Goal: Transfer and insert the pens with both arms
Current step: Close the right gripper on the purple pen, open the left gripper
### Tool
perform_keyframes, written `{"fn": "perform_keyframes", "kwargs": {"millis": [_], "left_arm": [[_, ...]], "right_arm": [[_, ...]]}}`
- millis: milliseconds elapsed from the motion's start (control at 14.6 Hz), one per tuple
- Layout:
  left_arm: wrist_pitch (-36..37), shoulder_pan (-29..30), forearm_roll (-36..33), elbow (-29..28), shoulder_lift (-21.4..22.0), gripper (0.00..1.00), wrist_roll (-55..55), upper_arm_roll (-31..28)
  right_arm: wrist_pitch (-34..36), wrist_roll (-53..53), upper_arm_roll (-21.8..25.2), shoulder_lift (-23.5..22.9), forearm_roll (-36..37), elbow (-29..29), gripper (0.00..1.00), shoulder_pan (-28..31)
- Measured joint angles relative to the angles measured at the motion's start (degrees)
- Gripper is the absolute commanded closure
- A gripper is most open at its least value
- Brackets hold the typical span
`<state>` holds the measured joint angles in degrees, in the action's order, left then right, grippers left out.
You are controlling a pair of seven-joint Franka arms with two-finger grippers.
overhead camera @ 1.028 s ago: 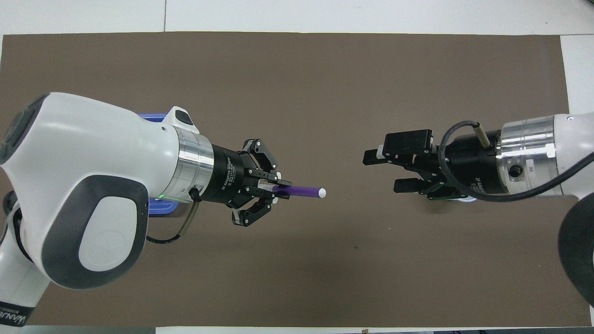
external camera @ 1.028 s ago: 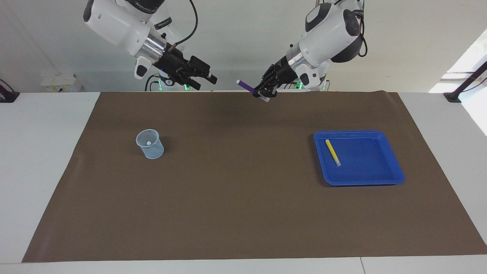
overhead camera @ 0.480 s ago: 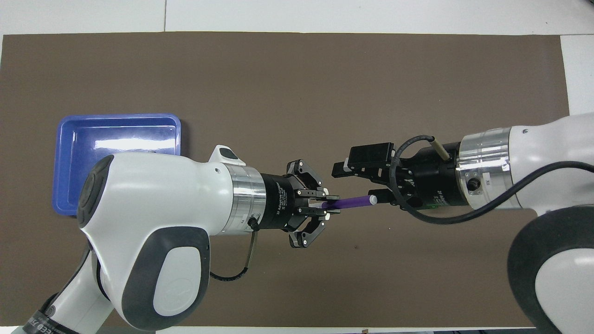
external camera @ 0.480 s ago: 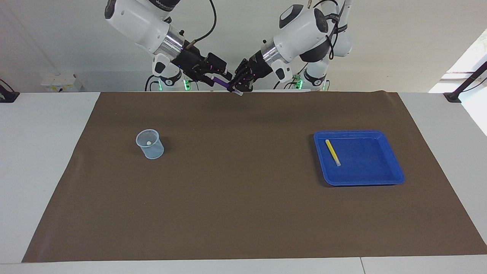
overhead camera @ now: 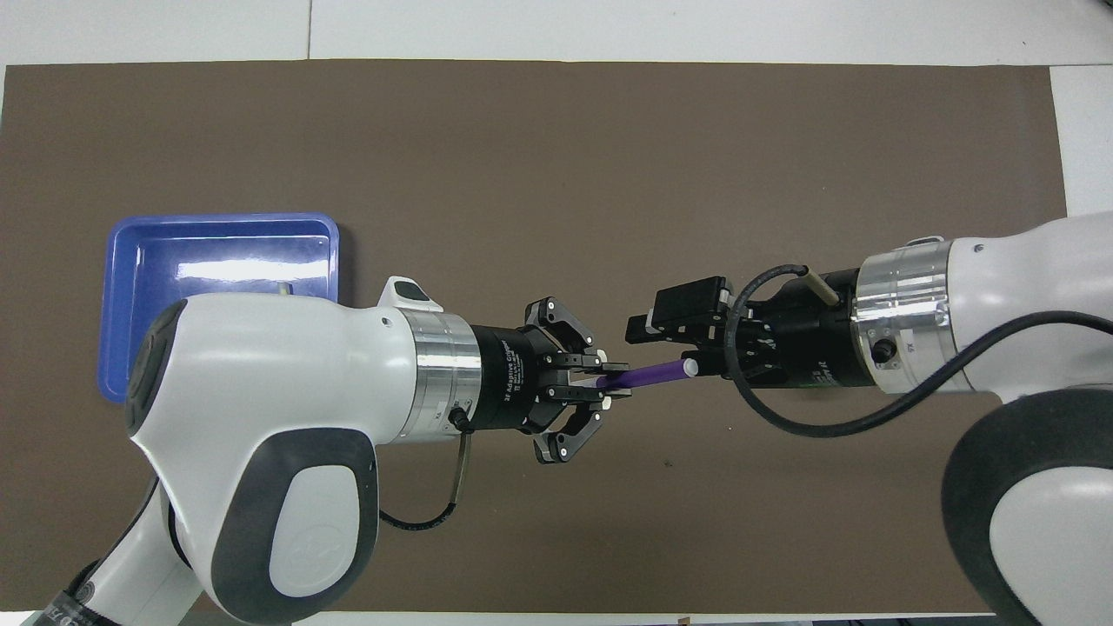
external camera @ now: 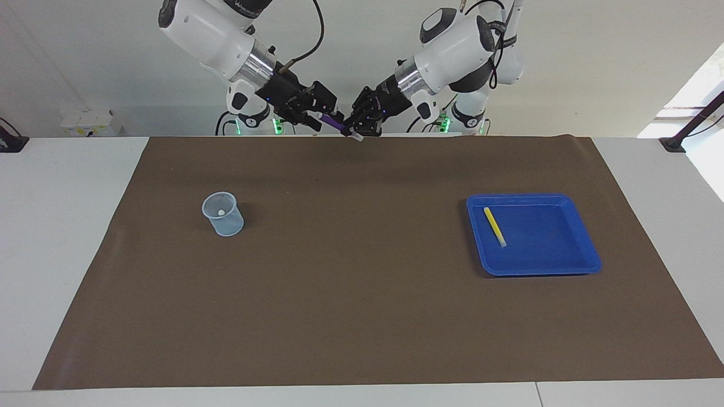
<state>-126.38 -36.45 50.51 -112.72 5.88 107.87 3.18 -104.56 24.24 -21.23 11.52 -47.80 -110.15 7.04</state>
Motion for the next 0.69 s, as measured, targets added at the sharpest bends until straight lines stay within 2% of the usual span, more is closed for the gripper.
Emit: {"fn": "perform_keyframes", "kwargs": {"millis": [69,411,617,685], "left_arm": [[-0.3,0.0,0.0,0.0,0.0,1.0,0.1,0.0],[-1.4,0.0,0.1,-0.1,0.0,1.0,0.8,0.0],[-1.4,0.0,0.1,-0.1,0.0,1.0,0.9,0.0],[-1.5,0.0,0.1,-0.1,0.0,1.0,0.9,0.0]], "right_arm": [[0.3,-0.1,0.0,0.0,0.0,0.0,0.46,0.0],[3.5,-0.8,0.0,0.1,1.7,0.0,0.47,0.0],[4.0,-1.3,0.0,0.1,2.4,0.0,0.6,-0.1],[4.0,-1.4,0.0,0.1,2.4,0.0,0.6,-0.1]]}}
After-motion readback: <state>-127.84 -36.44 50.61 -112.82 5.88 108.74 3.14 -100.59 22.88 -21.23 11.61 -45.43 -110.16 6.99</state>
